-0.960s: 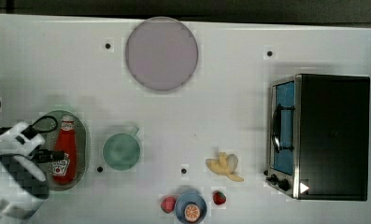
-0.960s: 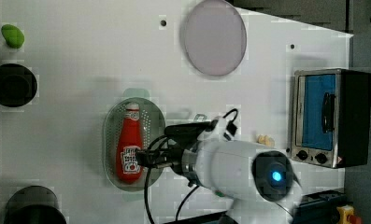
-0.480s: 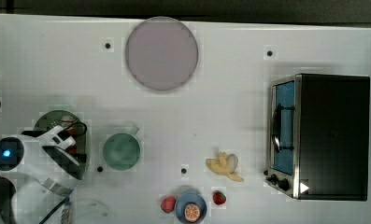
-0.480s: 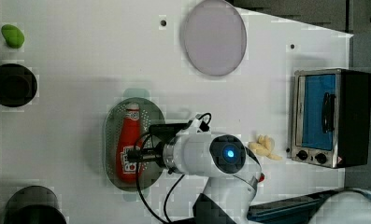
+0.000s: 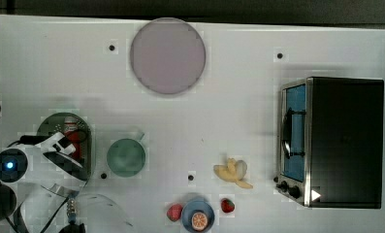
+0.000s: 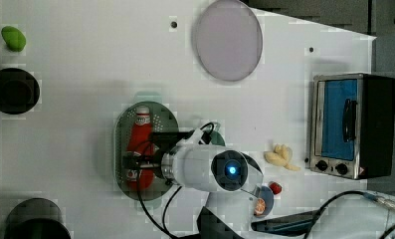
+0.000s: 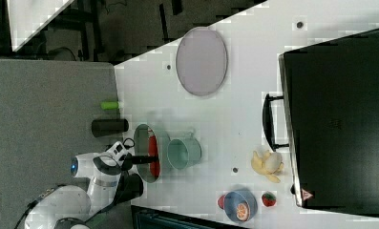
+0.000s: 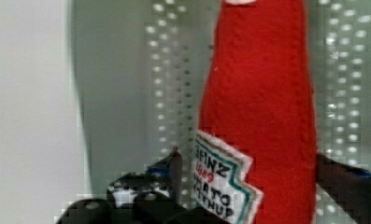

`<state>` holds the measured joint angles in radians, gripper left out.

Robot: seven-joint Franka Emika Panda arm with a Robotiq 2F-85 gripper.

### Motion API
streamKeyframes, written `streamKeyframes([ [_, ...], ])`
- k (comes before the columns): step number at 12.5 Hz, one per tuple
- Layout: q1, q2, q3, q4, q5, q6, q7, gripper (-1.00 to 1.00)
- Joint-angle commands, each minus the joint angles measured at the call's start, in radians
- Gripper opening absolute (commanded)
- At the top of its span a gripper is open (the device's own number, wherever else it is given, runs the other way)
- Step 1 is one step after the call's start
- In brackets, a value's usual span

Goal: Pick ketchup from strainer and place it on the table

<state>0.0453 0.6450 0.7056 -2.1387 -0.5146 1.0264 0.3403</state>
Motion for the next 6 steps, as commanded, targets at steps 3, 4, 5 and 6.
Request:
streamKeyframes([
  [3,0.026,-0.024,-0.025,0.015,-0.02,-0.003,0.068,0.13],
  [4,0.017,-0.046,-0.015,0.011,-0.014,-0.005,0.068,0.13],
  [5,0.0,-0.075,0.009,0.003,0.006,-0.01,0.068,0.13],
  [6,-0.026,-0.11,0.048,-0.004,0.053,-0.01,0.068,0.13],
])
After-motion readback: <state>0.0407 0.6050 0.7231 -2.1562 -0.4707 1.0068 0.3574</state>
